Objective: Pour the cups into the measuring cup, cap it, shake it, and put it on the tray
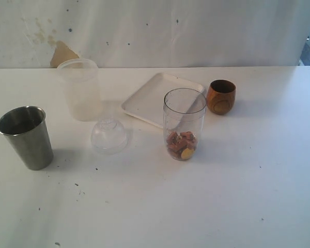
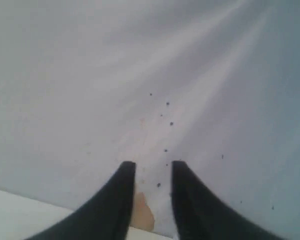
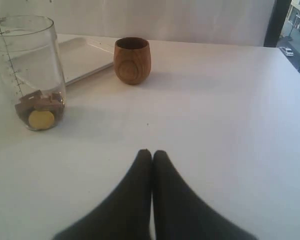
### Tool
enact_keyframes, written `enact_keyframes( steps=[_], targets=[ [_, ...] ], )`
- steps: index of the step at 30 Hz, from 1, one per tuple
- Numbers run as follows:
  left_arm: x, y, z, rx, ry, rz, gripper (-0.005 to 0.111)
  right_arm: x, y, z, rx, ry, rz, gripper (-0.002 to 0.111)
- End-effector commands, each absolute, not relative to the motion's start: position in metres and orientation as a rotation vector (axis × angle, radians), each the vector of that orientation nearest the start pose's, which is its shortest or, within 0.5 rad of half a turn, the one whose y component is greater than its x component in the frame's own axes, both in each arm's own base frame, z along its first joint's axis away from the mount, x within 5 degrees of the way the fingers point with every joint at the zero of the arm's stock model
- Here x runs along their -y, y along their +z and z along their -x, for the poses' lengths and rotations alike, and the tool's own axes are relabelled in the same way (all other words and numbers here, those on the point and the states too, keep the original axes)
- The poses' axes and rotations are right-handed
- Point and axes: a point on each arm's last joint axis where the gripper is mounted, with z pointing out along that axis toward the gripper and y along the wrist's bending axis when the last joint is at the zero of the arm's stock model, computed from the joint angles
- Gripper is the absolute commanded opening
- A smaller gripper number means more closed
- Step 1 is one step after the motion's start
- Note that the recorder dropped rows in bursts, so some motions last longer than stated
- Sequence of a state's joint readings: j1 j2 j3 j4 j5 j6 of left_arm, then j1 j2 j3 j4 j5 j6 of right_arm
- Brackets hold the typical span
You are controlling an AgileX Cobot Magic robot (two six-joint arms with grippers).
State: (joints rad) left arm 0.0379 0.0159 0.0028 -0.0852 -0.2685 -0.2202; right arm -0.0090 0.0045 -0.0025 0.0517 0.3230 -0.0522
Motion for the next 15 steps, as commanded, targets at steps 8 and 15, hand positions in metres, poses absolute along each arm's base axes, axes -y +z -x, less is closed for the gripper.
enact_keyframes(
  steps=[8, 15],
  targets=[
    [0.013, 0.231, -0.081, -1.369, -0.286, 0.03, 0.101, -0.001, 0.185, -0.054, -1.799, 0.001, 0.0, 0.0],
    [0.021, 0.212, -0.106, -1.555, -0.296, -0.076, 0.097, -0.001, 0.185, -0.054, -1.799, 0.001, 0.0, 0.0]
  ],
)
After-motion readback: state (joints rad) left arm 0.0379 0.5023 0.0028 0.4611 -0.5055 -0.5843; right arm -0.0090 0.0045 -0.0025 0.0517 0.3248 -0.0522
